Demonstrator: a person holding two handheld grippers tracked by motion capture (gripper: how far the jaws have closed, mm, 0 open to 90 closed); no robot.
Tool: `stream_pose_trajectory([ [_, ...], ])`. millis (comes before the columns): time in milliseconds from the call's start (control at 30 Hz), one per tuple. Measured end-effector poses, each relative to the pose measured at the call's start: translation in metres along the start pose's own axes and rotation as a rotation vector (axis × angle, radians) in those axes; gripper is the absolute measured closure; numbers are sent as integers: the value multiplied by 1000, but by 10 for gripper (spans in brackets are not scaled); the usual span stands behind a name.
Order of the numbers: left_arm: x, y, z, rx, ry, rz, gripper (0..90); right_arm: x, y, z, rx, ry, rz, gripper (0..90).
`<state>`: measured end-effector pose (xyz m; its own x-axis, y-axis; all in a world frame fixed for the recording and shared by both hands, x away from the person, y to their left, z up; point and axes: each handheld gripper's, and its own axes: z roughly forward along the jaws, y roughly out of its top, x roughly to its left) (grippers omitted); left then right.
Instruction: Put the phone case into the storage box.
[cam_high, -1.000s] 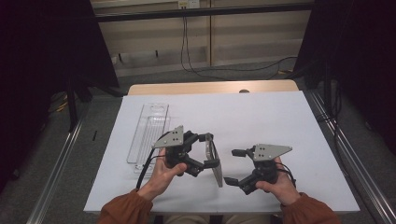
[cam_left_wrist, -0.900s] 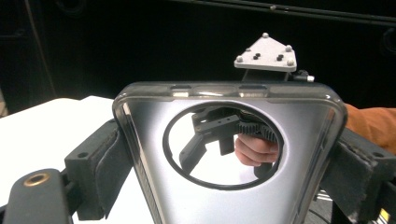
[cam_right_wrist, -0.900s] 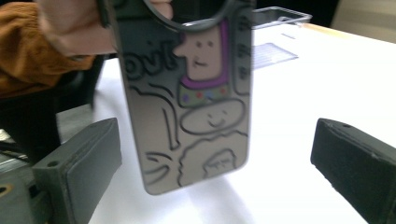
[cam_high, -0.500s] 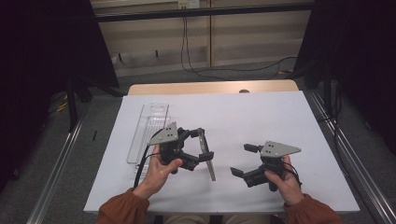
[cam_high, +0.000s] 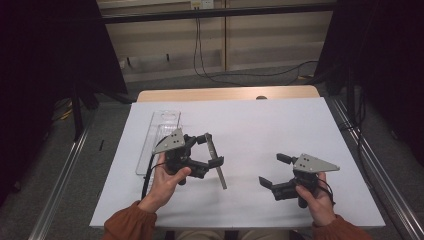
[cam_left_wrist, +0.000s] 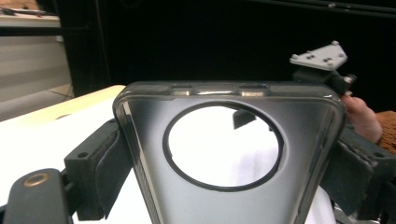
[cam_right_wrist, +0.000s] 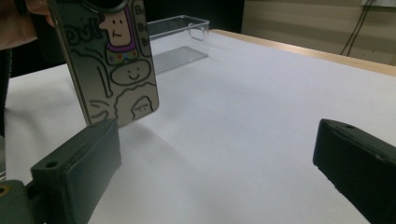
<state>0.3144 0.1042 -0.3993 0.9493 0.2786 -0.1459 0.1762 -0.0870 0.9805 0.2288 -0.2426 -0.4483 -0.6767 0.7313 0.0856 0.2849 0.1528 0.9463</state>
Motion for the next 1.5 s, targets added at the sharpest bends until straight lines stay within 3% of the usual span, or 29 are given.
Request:
stream_pose_trajectory([
  [33, 0, 1, -2, 5, 20, -1, 123, 0, -1, -2, -1, -4, 8, 4],
  [133, 1, 2, -4, -3, 20, -1, 123, -1, -3, -6, -2, -44, 6, 8],
  [300, 2, 3, -7, -17, 63, -15, 123, -2, -7, -13, -19, -92, 16, 9],
  [333, 4, 4, -8, -9, 54, -7, 123, -2, -8, -14, -23, -104, 16, 9],
  [400, 4, 5, -10, 5, 80, -7, 123, -3, -8, -17, -26, -119, 12, 9],
  [1067, 8, 18, -24, 4, 160, -20, 123, -7, -19, -45, -77, -271, 47, 0],
  [1500, 12, 23, -33, -2, 220, -36, 123, -10, -27, -61, -90, -298, 58, 0],
])
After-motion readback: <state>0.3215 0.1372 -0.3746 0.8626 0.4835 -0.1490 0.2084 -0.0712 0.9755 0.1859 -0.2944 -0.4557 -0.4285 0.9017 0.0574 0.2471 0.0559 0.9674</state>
